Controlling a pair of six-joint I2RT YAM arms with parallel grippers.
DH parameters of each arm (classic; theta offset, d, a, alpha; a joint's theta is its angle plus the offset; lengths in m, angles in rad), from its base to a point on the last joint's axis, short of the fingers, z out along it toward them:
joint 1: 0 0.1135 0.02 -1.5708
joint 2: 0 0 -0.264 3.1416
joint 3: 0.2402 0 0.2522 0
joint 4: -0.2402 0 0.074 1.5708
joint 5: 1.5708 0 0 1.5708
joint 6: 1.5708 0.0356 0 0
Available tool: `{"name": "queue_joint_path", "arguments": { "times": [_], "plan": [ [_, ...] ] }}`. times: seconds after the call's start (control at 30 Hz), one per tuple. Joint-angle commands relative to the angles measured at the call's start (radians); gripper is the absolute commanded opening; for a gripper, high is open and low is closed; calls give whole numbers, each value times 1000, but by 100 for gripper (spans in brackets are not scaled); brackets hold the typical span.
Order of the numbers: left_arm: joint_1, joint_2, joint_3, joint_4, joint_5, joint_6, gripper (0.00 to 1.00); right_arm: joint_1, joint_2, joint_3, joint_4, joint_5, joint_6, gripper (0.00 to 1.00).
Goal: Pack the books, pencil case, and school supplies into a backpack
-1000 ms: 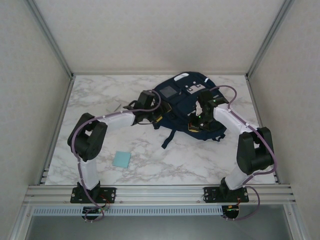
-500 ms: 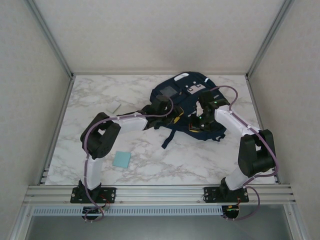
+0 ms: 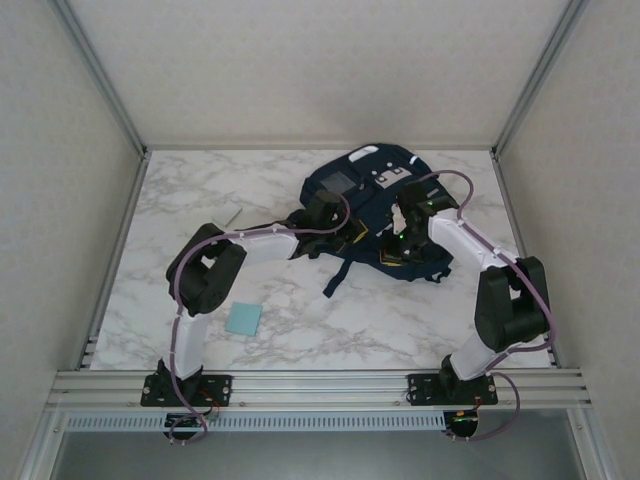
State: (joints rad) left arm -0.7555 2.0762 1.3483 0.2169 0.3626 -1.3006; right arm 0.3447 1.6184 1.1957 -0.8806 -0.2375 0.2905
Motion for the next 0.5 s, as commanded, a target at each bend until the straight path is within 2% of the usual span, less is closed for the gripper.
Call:
{"name": "queue_joint_path", "arguments": {
  "times": [0.0,0.23,0.47],
  "plan": [
    [4,36,-3,-66,5,74,0,5,29,59,-186,86,-111,0],
    [92,-23,-101,-150,-30,187,0,0,8,68,-274,510,-193,0],
    [143,-41,-144,-172,-43,232,0,-4,22,115,-195,756,-436,0]
  ]
}}
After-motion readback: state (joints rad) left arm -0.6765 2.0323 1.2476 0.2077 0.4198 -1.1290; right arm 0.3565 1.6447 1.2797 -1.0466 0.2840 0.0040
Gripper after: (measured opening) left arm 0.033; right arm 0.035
